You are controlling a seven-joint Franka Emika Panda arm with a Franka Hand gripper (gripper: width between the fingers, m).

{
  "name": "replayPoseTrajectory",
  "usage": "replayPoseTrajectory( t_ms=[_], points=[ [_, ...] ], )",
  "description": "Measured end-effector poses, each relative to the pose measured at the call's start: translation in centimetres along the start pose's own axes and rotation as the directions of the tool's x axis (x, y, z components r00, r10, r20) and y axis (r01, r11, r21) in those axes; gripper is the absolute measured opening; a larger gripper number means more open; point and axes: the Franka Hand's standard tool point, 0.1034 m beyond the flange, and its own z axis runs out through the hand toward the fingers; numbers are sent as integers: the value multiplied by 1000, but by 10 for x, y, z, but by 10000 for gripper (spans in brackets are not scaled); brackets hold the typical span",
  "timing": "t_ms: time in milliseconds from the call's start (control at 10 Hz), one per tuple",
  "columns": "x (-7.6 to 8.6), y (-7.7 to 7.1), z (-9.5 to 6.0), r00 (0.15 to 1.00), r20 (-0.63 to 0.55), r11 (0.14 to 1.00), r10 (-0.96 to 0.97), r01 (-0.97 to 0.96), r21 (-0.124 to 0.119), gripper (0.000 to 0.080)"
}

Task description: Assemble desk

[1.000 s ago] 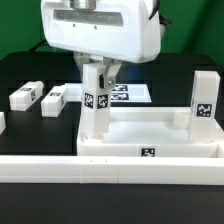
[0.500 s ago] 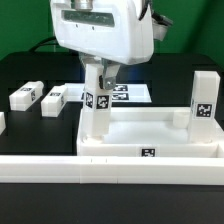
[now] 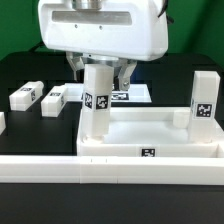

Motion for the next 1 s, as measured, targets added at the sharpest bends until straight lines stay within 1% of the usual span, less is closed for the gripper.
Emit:
replayPoseTrajectory(
  t_ms=[200,300,400,500,700,1000],
  points=[
    [0,0,0,987,0,987,-162,162,0,648],
    [0,1,0,966,-1,966,-259,259,-5,649],
    [1,2,0,921,-2,921,-389,389,-26,649],
    [3,3,0,855,2,854,-519,518,-47,649],
    [4,5,-1,756,10,755,-654,653,-52,649],
    [4,4,-1,562,23,561,-827,826,-50,649]
  ],
)
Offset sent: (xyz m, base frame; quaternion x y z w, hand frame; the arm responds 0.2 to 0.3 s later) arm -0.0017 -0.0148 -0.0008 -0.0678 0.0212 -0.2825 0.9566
